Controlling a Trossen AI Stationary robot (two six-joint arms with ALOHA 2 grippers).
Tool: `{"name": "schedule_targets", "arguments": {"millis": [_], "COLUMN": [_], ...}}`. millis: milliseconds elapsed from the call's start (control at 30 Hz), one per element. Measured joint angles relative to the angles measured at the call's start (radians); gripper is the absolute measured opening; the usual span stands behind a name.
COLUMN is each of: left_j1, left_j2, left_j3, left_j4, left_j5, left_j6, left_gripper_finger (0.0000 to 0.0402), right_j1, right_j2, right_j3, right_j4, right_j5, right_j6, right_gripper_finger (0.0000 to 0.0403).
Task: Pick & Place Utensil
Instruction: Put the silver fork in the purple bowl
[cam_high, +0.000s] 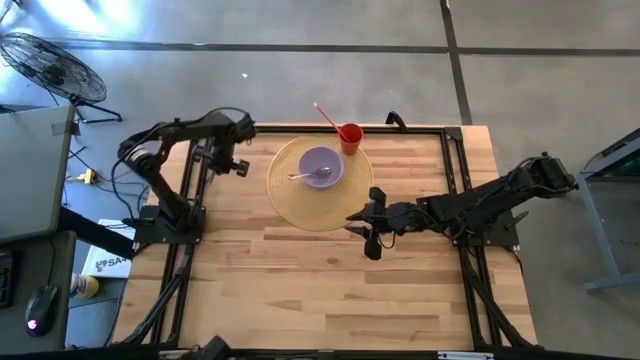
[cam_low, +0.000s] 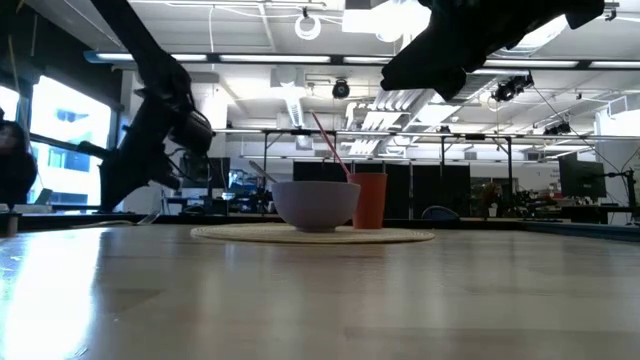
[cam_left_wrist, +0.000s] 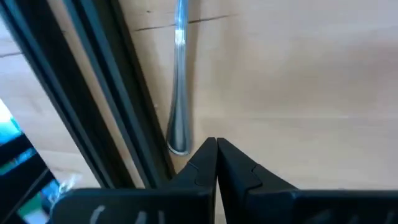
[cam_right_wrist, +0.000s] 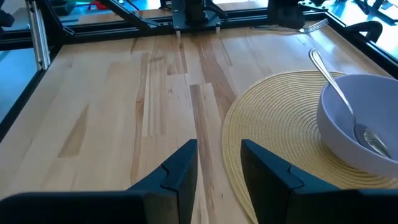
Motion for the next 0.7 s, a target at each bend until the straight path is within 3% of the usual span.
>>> {"name": "schedule_targets", "arguments": {"millis": [167,333,700], "left_j1": [-0.068,-0.081,-0.100], "left_j2": [-0.090,-0.098,-0.098], "left_j3": [-0.173,-0.274,-0.306], "left_j4": [0.200,0.239,0.282], "left_j5": [-0.099,-0.314,-0.319], "left_j6": [-0.124,-0.216,-0.227], "left_gripper_finger": [0.0001,0.0001,0.0001], "right_j1": [0.000,0.000,0.000], "right_j2": [0.000,0.000,0.000], "right_j3": [0.000,0.000,0.000], "right_j4": [0.000,0.001,0.001], "right_j5": [0.000,0.002,0.000], "right_j6": [0.008,0.018,0.053], "right_gripper_finger": [0.0116,0.0116,0.0116]}}
